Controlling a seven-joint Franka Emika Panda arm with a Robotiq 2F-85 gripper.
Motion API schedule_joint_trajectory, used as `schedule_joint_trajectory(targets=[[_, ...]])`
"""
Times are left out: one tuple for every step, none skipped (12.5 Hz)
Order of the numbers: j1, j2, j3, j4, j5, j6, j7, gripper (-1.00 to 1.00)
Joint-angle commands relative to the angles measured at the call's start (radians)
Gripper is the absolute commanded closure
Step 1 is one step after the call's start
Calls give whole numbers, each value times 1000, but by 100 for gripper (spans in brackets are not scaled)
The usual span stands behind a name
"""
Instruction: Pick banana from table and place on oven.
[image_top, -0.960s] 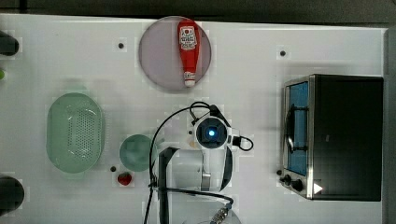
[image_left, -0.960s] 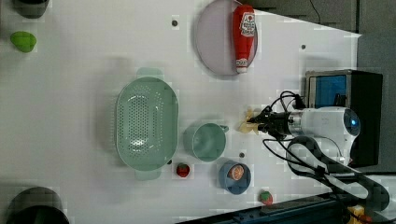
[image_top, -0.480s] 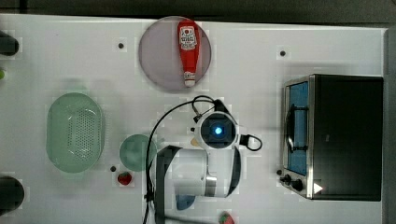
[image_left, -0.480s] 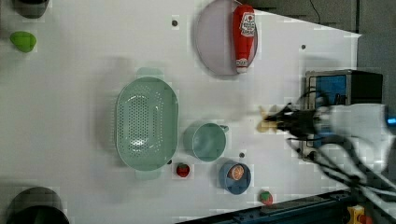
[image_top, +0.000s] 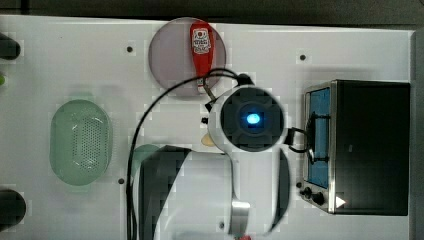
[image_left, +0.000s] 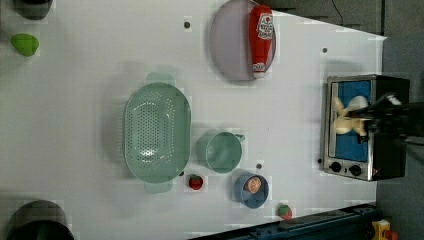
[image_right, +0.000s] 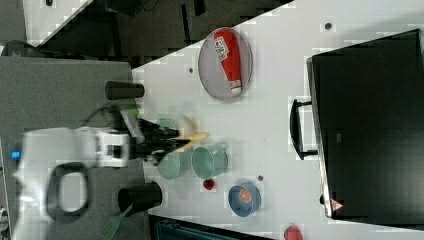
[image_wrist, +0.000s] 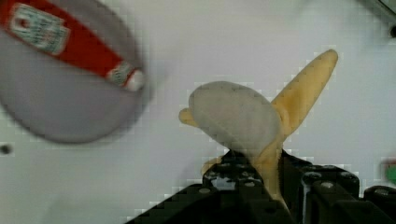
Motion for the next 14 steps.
schedule_joint_trajectory(targets=[[-27,-11,-47,126,-19,-98,30,57],[-33,-10,-78,158,-20,-115,20,57],[-39,-9,-111,174,-22,-119,-2,56],[-45,-4,-149,181,-24,-119,-37,57],[-52,5,-191,181,-25,-119,-94,57],[-56,20,-235,181,-25,-115,-166,57],[-60,41,-281,181,-26,-104,-241,57],[-63,67,-324,182,-26,-80,-312,57],[-66,98,-367,183,-28,-41,-376,57],[-67,132,-405,186,-30,8,-441,57],[-68,167,-441,191,-36,58,-513,57],[-69,203,-471,196,-36,101,-587,57],[-70,238,-497,203,-36,134,-658,57],[-71,271,-521,215,-36,150,-715,57]])
